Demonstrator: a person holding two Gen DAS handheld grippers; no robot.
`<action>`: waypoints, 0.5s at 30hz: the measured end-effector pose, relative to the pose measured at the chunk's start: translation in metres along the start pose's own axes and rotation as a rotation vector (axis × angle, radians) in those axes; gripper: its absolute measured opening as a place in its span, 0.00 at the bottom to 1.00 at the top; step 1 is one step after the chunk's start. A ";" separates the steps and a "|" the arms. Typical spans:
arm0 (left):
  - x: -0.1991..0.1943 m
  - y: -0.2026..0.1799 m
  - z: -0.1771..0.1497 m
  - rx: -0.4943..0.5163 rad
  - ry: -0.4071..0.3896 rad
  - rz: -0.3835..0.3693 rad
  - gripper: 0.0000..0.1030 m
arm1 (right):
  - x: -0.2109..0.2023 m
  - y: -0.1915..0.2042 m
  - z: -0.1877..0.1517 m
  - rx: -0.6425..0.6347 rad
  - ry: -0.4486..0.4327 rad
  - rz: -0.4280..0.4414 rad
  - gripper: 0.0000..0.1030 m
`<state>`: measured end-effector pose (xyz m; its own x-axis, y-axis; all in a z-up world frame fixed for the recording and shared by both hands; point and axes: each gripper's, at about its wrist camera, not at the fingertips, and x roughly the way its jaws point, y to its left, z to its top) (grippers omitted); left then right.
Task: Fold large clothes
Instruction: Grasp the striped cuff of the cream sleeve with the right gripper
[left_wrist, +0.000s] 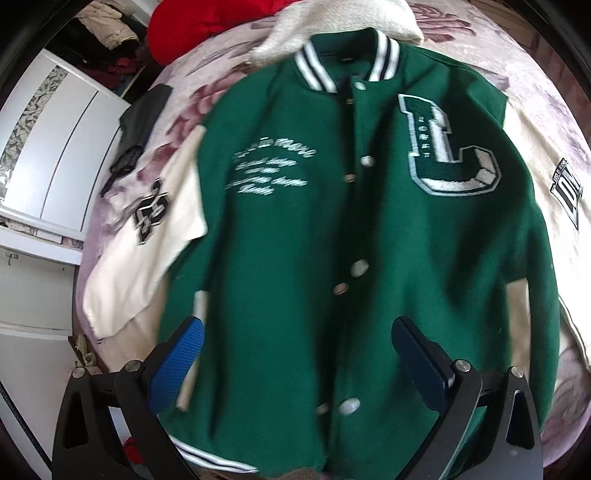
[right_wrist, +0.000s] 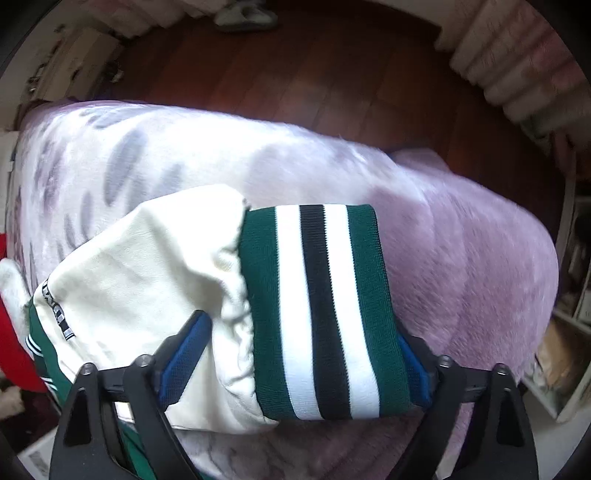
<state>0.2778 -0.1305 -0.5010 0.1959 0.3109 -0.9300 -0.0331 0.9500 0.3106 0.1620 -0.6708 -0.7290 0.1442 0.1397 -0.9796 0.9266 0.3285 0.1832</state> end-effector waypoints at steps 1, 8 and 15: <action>0.001 -0.008 0.003 0.006 -0.005 -0.003 1.00 | -0.001 0.004 0.000 -0.023 -0.023 0.016 0.57; -0.001 -0.066 0.022 0.074 -0.042 -0.105 1.00 | -0.060 0.029 0.046 -0.152 -0.271 0.020 0.32; 0.005 -0.126 0.058 0.129 -0.087 -0.172 1.00 | -0.085 0.111 0.109 -0.227 -0.385 0.038 0.31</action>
<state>0.3397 -0.2507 -0.5337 0.2714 0.1356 -0.9529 0.1325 0.9753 0.1766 0.2904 -0.7477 -0.6346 0.3355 -0.1882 -0.9230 0.8246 0.5325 0.1911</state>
